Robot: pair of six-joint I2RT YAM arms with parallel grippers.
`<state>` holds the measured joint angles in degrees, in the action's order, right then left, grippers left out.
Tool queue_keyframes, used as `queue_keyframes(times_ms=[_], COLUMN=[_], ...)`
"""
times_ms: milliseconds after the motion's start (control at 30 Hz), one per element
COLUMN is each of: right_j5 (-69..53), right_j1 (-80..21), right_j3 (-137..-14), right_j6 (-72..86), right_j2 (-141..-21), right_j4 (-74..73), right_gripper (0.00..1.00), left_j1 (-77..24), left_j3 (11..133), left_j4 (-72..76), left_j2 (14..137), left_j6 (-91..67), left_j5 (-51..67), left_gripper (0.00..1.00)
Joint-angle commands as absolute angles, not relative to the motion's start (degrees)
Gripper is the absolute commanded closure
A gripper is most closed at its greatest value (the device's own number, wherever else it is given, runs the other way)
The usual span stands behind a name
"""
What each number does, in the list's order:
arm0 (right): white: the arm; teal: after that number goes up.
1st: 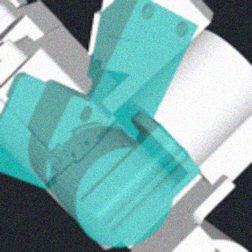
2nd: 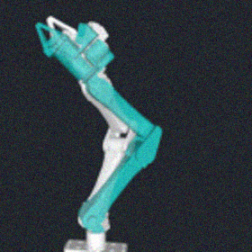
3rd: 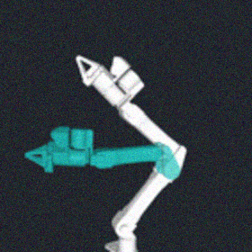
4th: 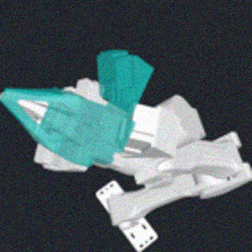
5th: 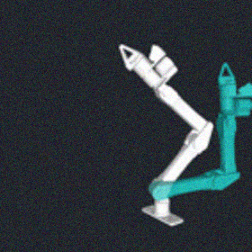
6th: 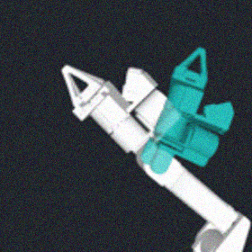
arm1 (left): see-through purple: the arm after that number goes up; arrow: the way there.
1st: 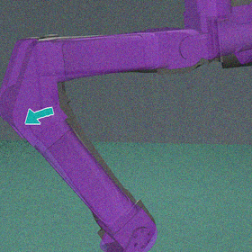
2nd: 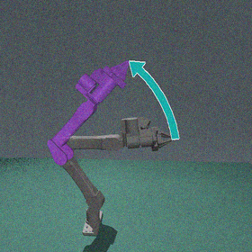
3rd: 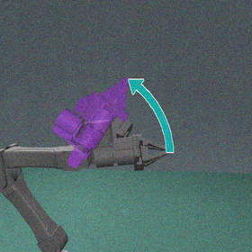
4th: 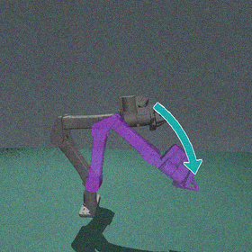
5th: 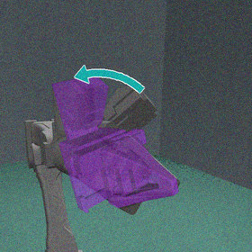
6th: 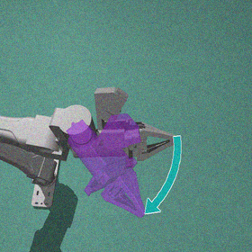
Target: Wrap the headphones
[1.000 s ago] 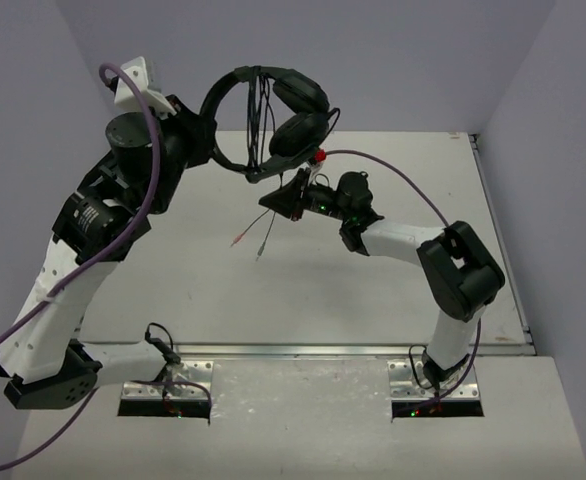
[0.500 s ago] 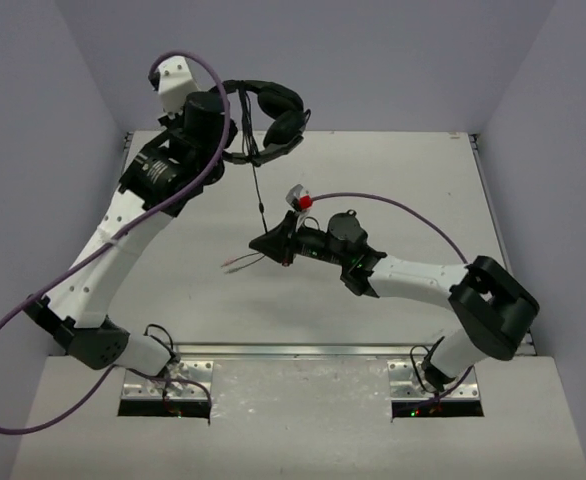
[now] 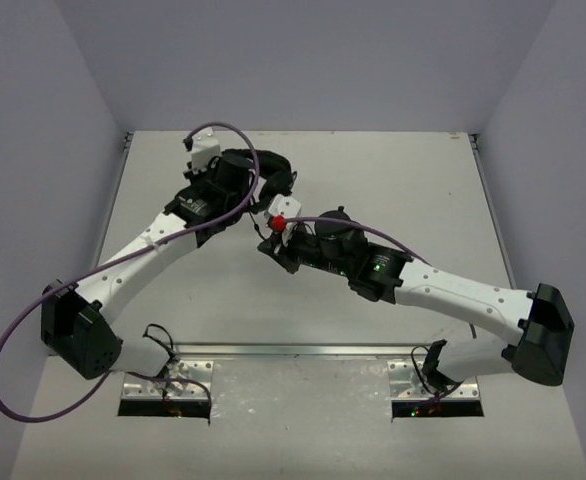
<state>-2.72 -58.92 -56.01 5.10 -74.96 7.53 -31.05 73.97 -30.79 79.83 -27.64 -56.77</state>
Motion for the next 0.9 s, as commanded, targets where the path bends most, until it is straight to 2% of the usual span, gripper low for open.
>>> queue_keyframes(times_ms=[0,133,167,333,433,567,867], right_j5=[-0.9,2.7,1.4,3.2,0.3,-4.0,7.9], right_j1=[-60.6,-59.8,-59.2,-55.6,-54.7,-53.1,-45.2], right_j3=[-63.6,-67.5,-68.0,-70.4,-69.8,-68.7,-64.2], right_j6=[-7.5,-19.7,-21.5,-29.2,-32.4,-33.5,-28.4], right_j2=[-73.2,-74.9,-75.1,-76.4,-75.6,-75.7,-77.0], right_j4=[-2.8,-9.6,-10.6,-12.5,-13.0,-13.0,-1.2], right_gripper=[0.99,0.99,0.99,0.99,0.99,0.99,0.99], left_j1=[-31.1,-32.6,-32.9,-35.5,-36.1,-37.8,-38.1], left_j3=[64.4,55.1,53.3,49.4,50.8,55.7,51.6], left_j4=[-6.1,6.4,8.3,12.4,11.3,2.2,4.7], left_j2=[71.6,68.1,68.4,71.2,74.2,78.7,76.1], left_j6=[-24.3,-15.9,-15.2,-12.8,-13.4,-17.0,-16.4], left_j5=[-53.9,-46.5,-41.4,-26.6,-20.7,-24.7,-15.6], left_gripper=[1.0,1.0,1.0,1.0,1.0,1.0,1.0])
